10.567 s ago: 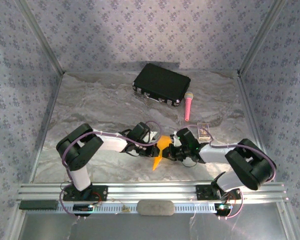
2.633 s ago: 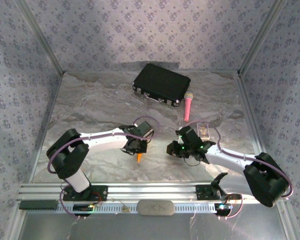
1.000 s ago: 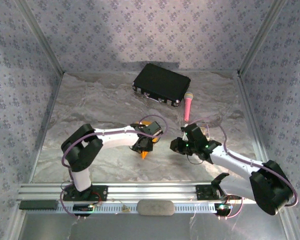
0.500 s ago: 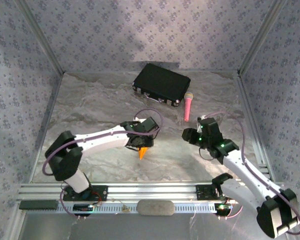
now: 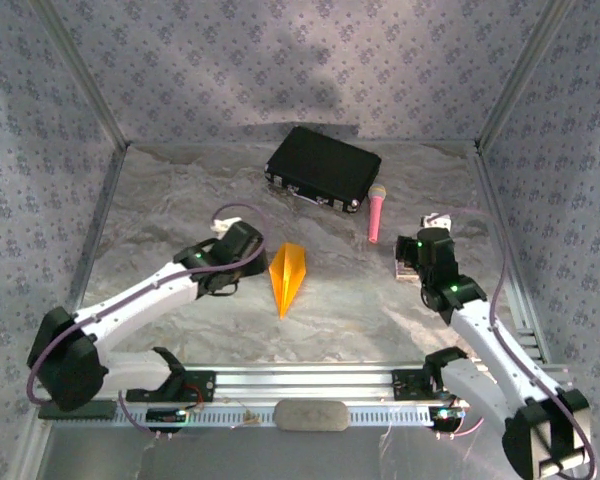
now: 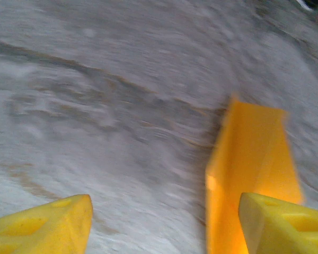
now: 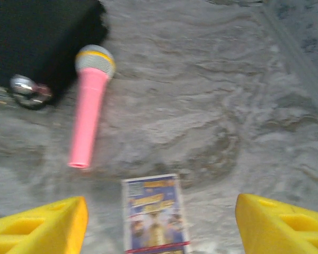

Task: Fold a paper plane with a square sheet of paper (pick it up from the middle)
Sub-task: Move the paper plane to the center of the table.

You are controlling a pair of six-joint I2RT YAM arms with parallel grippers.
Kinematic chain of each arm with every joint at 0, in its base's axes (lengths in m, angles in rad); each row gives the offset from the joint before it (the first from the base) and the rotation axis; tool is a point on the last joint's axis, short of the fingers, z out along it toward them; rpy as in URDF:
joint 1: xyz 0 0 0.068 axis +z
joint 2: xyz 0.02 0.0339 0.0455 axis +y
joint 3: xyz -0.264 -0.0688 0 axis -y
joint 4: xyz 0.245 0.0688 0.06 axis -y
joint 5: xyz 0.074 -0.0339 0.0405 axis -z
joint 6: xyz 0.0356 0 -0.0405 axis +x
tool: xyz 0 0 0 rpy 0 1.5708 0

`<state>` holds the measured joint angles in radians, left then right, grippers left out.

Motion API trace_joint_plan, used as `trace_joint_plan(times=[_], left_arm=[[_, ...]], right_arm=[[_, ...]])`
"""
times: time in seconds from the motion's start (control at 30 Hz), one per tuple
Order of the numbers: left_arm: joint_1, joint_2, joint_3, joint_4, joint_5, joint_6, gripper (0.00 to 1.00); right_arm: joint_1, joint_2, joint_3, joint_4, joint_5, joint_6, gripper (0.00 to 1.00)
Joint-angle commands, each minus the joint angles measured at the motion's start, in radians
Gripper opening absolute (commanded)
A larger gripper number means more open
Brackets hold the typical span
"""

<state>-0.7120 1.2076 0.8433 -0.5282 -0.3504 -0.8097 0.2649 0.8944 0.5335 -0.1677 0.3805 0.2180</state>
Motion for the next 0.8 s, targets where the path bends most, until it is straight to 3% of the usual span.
trace_joint_plan(times=[0.0,0.13,0.27,0.33,0.5,0.63,0.77], left_arm=[[0.117,-0.059,-0.059,0.088,-0.028,0.107,0.76],[0.255,-0.096,-0.083,0.108,0.058,0.170,0.77],[0.342,-0.093,-0.123,0.199,0.308,0.207,0.77],[0.378,-0.056,-0.141,0.282,0.495,0.216,0.76],[0.381,0.134,-0.097,0.399,0.838,0.203,0.69],[0.370,0.261,-0.081,0.471,0.966,0.166,0.66],[0.346,0.338,-0.044,0.453,0.970,0.168,0.62]], right_arm=[[-0.077,0.074,-0.038,0.175,0.081,-0.084,0.76],[-0.146,0.131,-0.063,0.300,-0.026,-0.084,0.76],[-0.162,0.122,-0.075,0.337,-0.111,-0.093,0.76],[-0.174,0.118,-0.082,0.343,-0.128,-0.093,0.75],[-0.182,0.096,-0.093,0.340,-0.153,-0.070,0.75],[-0.184,0.069,-0.093,0.320,-0.180,-0.055,0.75],[-0.185,0.054,-0.101,0.315,-0.196,-0.047,0.75]])
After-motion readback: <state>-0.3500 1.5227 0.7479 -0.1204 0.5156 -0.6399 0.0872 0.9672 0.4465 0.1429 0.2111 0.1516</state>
